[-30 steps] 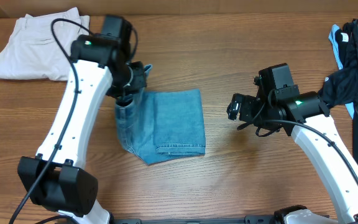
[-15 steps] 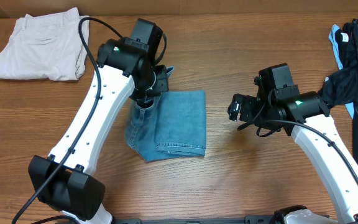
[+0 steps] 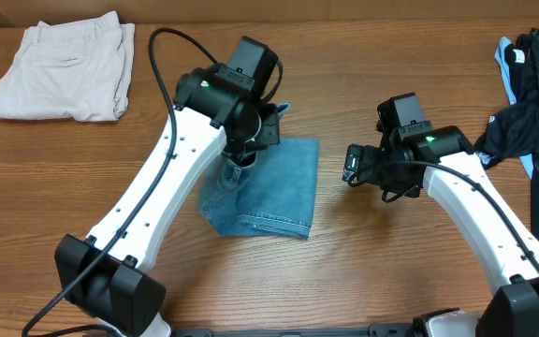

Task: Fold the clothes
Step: 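Lift and fold the waistband end rightward over the jeans with the left gripper, then release the waistband and lift the left gripper away, then lower the right gripper onto the folded jeans and press it flat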

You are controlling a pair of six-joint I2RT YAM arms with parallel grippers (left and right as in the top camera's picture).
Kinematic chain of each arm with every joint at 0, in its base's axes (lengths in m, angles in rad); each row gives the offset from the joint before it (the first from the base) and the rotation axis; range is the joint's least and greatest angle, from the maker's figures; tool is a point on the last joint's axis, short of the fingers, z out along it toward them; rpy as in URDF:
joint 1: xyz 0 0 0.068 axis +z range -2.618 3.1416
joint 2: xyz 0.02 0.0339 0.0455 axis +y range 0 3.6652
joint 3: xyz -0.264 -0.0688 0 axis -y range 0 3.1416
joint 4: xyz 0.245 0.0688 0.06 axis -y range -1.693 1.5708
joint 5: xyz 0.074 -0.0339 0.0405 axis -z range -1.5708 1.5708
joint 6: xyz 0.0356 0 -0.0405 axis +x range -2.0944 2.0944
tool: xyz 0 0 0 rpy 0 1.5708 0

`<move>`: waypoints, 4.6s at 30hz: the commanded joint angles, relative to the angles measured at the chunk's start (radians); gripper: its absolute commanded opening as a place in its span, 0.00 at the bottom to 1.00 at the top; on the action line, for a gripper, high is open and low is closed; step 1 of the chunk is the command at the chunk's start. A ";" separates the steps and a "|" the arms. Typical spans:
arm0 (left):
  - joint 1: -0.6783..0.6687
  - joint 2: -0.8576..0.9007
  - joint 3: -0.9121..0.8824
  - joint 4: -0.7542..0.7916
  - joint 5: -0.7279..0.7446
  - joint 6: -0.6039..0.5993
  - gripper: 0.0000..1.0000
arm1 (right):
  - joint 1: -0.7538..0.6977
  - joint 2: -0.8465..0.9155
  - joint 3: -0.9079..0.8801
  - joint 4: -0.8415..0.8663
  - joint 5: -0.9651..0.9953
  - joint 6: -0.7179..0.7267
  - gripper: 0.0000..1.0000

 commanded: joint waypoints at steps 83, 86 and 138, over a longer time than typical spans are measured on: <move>0.351 0.108 0.095 -0.164 0.050 0.112 1.00 | 0.160 0.316 -0.240 0.531 -0.783 0.167 0.04; 0.351 0.108 0.095 -0.168 0.050 0.112 1.00 | 0.144 0.257 -0.211 0.529 -0.810 0.177 0.04; 0.351 0.108 0.095 -0.148 0.054 0.133 1.00 | 0.230 0.179 -0.098 0.640 -0.819 0.174 0.13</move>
